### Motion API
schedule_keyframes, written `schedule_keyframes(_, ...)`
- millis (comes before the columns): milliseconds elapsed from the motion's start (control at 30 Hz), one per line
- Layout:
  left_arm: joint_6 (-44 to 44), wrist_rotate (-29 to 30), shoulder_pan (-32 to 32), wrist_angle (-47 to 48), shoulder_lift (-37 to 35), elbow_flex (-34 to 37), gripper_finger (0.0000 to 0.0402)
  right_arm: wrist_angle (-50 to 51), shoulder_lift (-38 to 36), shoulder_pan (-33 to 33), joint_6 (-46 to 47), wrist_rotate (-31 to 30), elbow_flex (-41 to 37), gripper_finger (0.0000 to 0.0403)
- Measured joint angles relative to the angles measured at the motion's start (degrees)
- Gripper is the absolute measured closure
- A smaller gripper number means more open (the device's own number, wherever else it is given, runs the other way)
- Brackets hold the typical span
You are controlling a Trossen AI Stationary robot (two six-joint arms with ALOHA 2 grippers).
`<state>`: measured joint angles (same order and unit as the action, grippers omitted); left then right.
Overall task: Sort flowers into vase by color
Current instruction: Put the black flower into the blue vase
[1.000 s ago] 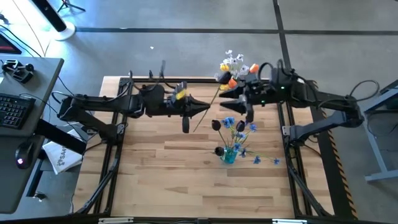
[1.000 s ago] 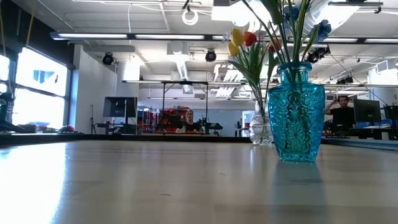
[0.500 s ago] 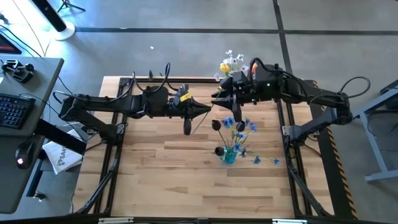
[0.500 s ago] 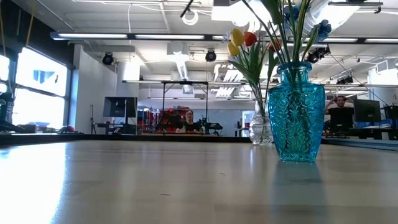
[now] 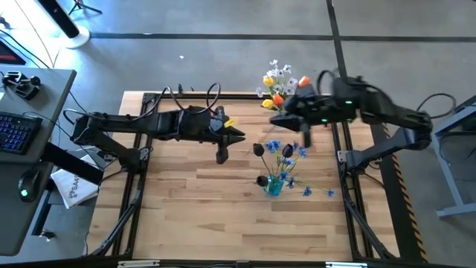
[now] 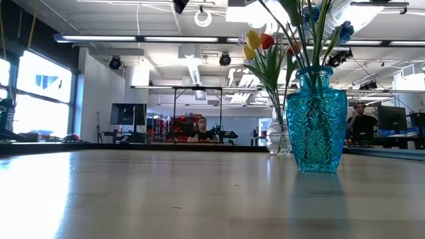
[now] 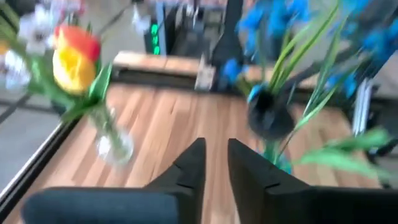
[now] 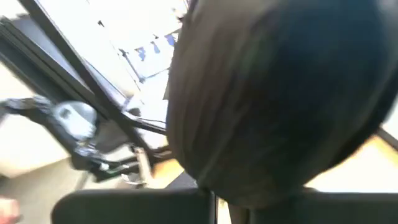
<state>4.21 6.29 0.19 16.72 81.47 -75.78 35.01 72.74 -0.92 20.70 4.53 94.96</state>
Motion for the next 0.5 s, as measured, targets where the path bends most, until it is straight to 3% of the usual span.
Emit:
schedule_keyframes(267,-0.44,-0.01,0.89,9.11,-0.11,0.00,0.0292,6.68,-9.15,7.36,9.41,-0.56,0.02,0.0401)
schedule_keyframes(500,-1.07,0.27,1.45,9.47,-0.13,-0.01,0.0286,17.74,-9.12,14.35,10.87,-10.43,-0.01,0.0402)
